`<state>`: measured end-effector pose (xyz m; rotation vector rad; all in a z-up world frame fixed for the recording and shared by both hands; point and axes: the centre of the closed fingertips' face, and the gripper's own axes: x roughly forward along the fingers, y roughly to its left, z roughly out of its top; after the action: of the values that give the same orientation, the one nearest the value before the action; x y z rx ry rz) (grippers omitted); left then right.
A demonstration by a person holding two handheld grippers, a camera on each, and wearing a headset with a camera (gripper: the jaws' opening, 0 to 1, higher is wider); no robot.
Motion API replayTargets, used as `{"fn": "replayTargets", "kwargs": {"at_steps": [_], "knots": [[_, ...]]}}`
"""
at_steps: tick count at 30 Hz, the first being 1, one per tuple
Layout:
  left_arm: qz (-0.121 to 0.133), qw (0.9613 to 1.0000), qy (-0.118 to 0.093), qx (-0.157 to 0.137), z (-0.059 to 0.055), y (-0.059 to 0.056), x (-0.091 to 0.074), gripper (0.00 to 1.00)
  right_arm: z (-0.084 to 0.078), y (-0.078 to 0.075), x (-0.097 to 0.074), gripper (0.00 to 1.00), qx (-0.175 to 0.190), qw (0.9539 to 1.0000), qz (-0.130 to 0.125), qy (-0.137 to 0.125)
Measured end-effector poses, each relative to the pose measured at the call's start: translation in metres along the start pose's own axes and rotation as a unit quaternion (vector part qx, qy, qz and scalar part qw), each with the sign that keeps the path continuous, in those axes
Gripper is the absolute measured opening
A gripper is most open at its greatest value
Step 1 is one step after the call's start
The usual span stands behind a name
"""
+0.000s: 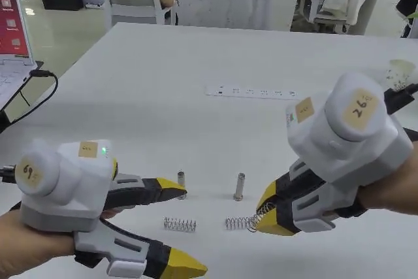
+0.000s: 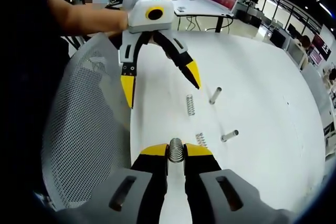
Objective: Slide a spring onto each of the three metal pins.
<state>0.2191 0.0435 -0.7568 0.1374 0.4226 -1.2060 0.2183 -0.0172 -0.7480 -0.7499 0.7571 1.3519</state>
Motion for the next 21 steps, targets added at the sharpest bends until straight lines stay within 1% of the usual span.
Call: {"fn": "replayTargets", "kwargs": {"at_steps": [7, 16, 21], "knots": [[0.018, 0.9998, -0.008, -0.010, -0.002, 0.008, -0.009, 0.68, -0.001, -0.002, -0.002, 0.09, 0.002, 1.0000, -0.002, 0.000], [0.042, 0.9988, -0.016, -0.022, -0.007, 0.017, -0.016, 0.69, -0.002, -0.004, -0.004, 0.09, 0.004, 1.0000, -0.004, 0.000], [0.054, 0.9981, -0.017, -0.026, -0.009, 0.023, -0.019, 0.69, -0.003, -0.005, -0.006, 0.09, 0.006, 1.0000, -0.007, 0.000]]}}
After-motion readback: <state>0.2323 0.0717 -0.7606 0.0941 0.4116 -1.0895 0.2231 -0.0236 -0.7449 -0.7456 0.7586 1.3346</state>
